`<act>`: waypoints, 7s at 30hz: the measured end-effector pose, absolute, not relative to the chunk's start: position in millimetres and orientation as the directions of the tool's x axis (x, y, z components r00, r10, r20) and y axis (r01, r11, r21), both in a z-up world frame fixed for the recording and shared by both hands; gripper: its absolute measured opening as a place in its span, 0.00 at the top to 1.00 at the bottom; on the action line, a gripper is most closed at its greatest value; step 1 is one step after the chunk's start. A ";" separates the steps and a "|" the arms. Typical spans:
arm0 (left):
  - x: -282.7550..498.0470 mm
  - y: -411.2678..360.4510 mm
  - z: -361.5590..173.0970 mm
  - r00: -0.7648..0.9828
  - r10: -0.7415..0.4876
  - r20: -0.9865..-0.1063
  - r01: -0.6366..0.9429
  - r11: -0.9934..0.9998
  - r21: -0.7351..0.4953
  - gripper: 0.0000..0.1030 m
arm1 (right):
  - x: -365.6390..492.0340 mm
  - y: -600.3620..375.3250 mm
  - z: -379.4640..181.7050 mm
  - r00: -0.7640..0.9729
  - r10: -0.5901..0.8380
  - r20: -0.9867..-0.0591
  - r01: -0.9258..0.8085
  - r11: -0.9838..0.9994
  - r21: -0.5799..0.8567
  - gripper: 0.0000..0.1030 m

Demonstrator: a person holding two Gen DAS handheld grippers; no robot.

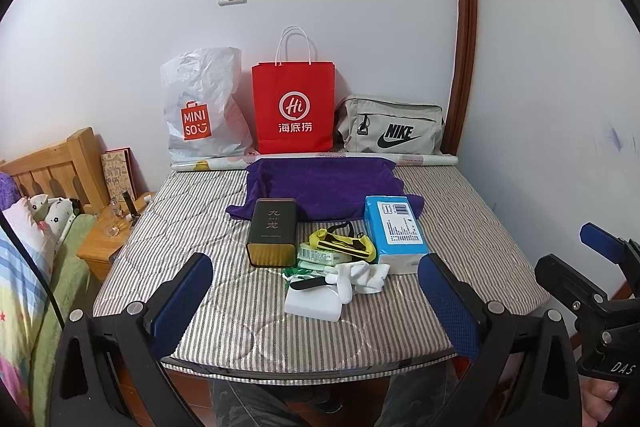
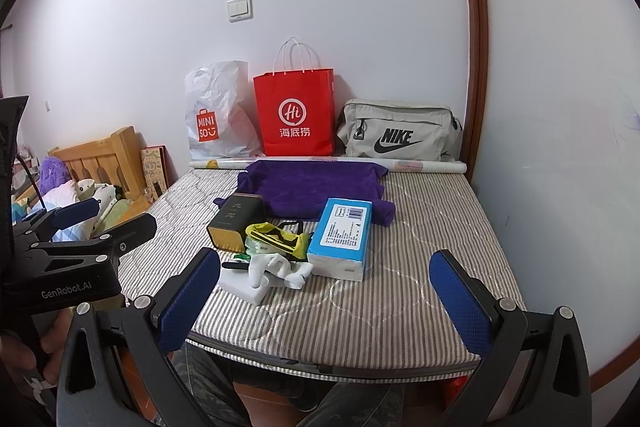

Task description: Organize soft objects

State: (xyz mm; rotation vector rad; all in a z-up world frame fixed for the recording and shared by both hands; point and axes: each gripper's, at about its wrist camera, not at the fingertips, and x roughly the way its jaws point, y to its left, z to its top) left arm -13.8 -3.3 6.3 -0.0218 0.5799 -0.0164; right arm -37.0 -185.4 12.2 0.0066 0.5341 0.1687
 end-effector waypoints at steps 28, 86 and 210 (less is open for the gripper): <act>2.2 -3.8 -6.9 0.812 -0.030 -0.583 0.017 0.999 -0.027 0.00 | -25.4 -183.9 -0.2 0.830 0.173 -0.531 -0.174 0.984 0.048 0.00; 135.9 9.7 -204.5 0.512 -0.069 -0.856 0.152 0.988 0.011 0.22 | 118.8 -184.0 -155.9 0.581 0.389 -0.715 -0.194 0.919 0.342 0.01; 136.9 98.6 -179.0 0.575 0.025 -0.818 -0.088 0.996 -0.031 0.22 | 105.8 -172.6 -163.6 0.587 0.244 -0.772 -0.264 0.959 0.103 0.92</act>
